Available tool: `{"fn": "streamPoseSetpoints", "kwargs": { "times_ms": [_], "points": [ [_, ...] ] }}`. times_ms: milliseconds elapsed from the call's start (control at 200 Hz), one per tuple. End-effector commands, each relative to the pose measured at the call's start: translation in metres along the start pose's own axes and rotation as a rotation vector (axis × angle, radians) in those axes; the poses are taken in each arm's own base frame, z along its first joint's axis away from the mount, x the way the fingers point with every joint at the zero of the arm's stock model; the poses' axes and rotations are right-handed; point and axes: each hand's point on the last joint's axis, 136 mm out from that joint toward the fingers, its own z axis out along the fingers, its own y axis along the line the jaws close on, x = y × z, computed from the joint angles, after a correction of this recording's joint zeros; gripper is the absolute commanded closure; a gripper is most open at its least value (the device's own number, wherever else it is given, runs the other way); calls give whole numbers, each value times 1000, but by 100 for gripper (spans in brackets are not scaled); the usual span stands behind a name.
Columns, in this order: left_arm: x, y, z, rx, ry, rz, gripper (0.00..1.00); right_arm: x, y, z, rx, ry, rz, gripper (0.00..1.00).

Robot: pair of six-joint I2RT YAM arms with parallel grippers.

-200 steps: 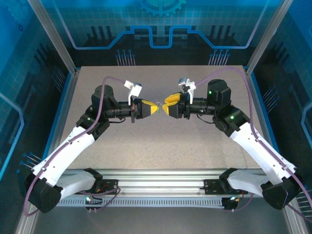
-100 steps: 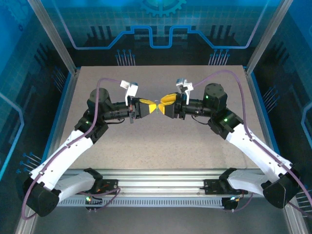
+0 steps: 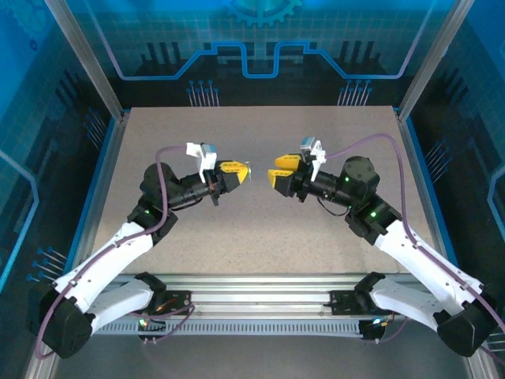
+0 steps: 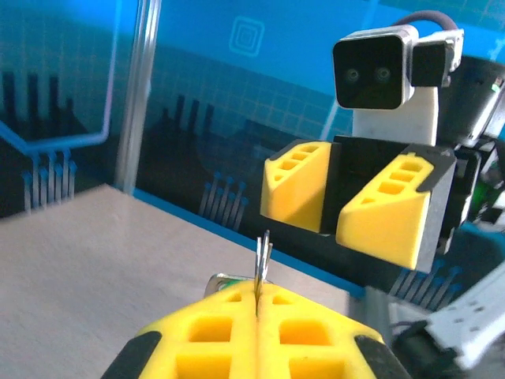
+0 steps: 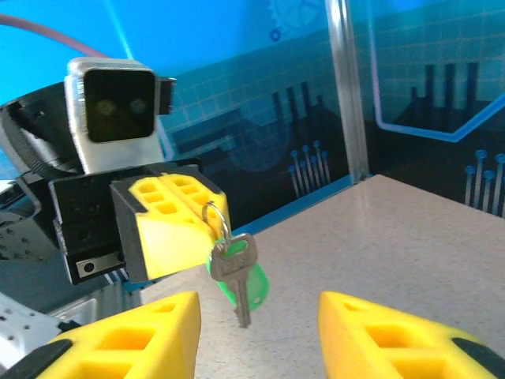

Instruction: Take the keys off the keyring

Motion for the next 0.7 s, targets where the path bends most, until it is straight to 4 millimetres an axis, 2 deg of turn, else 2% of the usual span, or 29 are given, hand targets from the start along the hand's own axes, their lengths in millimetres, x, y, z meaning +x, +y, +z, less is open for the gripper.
{"fn": "streamPoseSetpoints", "kwargs": {
  "times_ms": [0, 195, 410, 586, 696],
  "points": [
    [-21, -7, 0, 20, -136, 326, 100, 16, -13, -3, 81, 42, -52, 56],
    [-33, -31, -2, 141, -219, 454, 100, 16, -7, -4, 49, 40, -87, 57],
    [-43, -56, -12, 264, -272, 424, 100, -3, 29, -7, -139, -61, -137, 60],
    [-39, -64, -13, 335, -265, 352, 100, -24, 56, -13, -258, -199, -217, 62],
    [-37, -63, -13, 342, -274, 332, 100, -26, 67, -11, -297, -204, -267, 63]
  ]
}}
